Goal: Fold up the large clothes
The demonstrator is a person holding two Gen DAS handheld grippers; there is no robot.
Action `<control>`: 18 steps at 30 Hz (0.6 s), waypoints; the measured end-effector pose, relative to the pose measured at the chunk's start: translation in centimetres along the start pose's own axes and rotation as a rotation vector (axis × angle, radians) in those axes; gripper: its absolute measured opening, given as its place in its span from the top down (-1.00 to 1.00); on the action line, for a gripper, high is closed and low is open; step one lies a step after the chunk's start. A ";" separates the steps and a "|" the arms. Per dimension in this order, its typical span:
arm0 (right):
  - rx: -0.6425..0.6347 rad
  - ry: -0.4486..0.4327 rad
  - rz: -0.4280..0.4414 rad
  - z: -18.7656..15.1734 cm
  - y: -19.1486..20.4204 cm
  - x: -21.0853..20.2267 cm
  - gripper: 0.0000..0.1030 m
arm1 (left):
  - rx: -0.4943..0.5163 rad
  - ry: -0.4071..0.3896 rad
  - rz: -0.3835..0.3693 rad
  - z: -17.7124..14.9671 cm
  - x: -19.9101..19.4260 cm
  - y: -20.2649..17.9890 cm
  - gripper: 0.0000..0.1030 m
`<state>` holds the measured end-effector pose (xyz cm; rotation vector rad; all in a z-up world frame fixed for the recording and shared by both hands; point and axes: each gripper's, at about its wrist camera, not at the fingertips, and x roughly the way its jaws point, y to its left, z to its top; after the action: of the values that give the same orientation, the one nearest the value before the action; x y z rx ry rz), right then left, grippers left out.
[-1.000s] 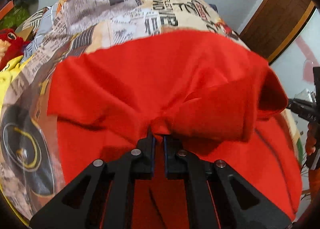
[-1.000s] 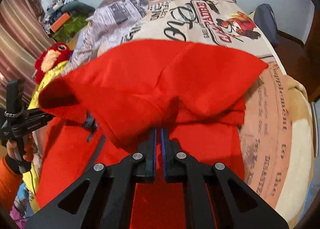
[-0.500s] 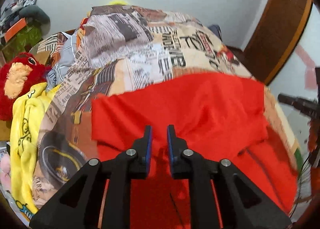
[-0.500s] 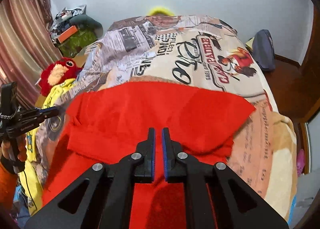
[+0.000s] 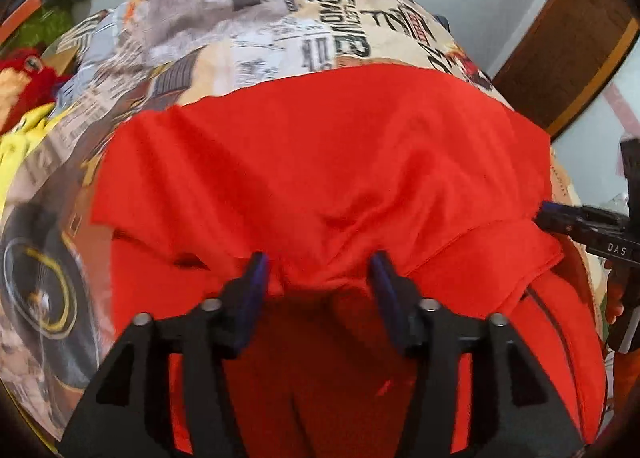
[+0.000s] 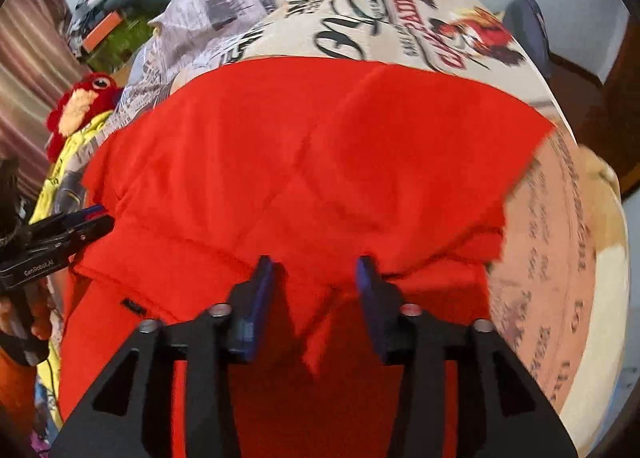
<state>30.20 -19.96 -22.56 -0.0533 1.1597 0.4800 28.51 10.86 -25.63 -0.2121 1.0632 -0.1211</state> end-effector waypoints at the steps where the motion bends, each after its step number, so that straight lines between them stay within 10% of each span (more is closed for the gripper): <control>1: 0.013 0.007 -0.008 -0.4 -0.5 -0.3 -0.03 | -0.010 -0.003 -0.004 -0.3 -0.4 0.5 -0.13; 10: 0.082 -0.001 -0.087 -3.4 -3.8 -3.1 -0.06 | -0.048 -0.016 0.113 -2.7 -4.0 4.7 -0.26; 18: 0.188 -0.110 -0.077 -1.2 -5.6 -5.3 -0.06 | -0.301 -0.103 -0.015 -0.6 -6.5 11.5 -0.29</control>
<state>29.73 -27.13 -19.46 0.0899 1.0865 0.3007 24.84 23.31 -23.01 -0.4926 0.9740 0.0373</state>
